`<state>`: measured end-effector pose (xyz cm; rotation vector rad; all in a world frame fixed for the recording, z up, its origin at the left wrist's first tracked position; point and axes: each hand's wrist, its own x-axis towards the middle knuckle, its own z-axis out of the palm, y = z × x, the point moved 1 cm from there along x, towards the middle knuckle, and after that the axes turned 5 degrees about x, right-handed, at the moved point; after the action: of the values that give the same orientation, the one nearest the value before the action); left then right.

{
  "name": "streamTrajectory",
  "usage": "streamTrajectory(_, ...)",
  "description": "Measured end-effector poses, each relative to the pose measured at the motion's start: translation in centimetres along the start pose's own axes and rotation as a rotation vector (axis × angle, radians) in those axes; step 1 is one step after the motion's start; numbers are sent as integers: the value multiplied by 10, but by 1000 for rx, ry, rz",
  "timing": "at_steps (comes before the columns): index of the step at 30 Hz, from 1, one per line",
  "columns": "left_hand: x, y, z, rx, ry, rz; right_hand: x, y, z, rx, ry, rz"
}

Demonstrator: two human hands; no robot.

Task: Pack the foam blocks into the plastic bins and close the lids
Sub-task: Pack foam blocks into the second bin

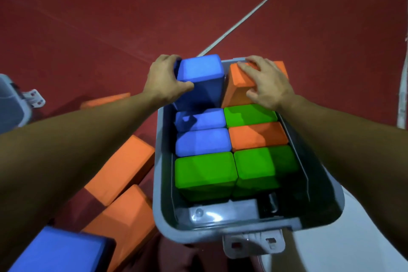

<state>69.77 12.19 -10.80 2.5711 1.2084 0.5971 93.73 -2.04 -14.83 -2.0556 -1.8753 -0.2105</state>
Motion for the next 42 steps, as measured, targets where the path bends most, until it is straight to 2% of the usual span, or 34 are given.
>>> streamTrajectory(3, 3, -6, 18, -40, -70, -16, 8, 0, 15, -42, -41, -28)
streamTrajectory(9, 10, -9, 44, 6, -197, -10, 7, 6, 35, -136, -145, 62)
streamTrajectory(24, 3, -29, 101, 166, -561, -45, 5, 13, 72, -22, -415, 70)
streamTrajectory(28, -7, -18, 109, 203, -525, -62, 3, 10, 78, 33, -456, 113)
streamTrajectory(34, -26, -20, 127, 285, -450, 3, -1, 9, 82, 47, -508, 140)
streamTrajectory(42, -31, -23, 130, 280, -408, 14, 4, 2, 75, 31, -614, 176)
